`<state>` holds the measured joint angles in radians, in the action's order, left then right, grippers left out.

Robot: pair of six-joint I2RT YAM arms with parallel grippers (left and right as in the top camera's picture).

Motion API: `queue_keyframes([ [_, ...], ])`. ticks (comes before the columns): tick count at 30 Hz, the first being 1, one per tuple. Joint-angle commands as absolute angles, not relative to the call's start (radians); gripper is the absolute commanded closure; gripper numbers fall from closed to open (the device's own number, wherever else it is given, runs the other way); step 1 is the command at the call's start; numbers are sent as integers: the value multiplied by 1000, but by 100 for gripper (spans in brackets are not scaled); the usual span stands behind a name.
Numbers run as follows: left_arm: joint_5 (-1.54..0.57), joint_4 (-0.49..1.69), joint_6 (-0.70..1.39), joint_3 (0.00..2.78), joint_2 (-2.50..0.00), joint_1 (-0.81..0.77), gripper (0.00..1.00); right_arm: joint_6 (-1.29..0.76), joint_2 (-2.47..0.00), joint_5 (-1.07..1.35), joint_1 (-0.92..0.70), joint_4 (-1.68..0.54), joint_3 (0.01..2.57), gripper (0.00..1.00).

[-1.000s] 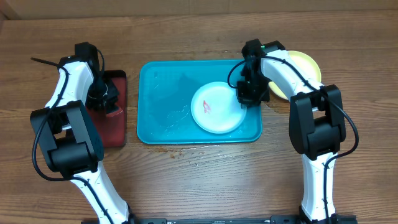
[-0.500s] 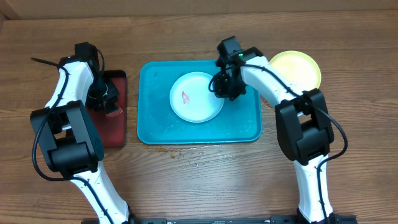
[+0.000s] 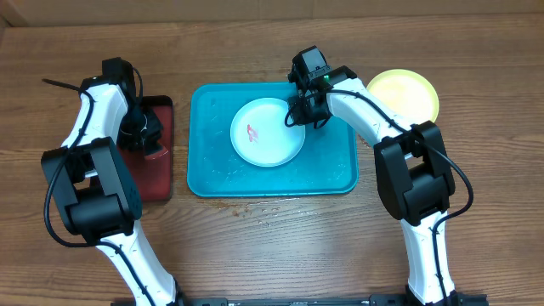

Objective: Clean dirty plates on tray and stack at the side

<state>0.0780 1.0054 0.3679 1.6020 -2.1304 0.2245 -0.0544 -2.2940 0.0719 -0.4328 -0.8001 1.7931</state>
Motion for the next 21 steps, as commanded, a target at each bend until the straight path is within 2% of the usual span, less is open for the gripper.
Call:
queue_keyframes([
  [1,73,1008,374,1592,-2125,229,65,-17,-2307,63,-431,-790,1787,81],
  [3,73,1009,374,1592,-2125,229,66,-18,-2307,81,-431,-794,1787,89],
  [8,73,1008,374,1592,-2125,229,69,-52,-2307,134,-431,-838,1787,96],
  [13,73,1002,374,1592,-2125,229,71,-200,-2307,146,-431,-905,1787,96],
  [15,73,989,374,1592,-2125,229,67,-210,-2307,192,-431,-924,1787,96],
  [21,74,966,374,1592,-2125,229,66,-210,-2307,241,-439,-939,1787,96],
])
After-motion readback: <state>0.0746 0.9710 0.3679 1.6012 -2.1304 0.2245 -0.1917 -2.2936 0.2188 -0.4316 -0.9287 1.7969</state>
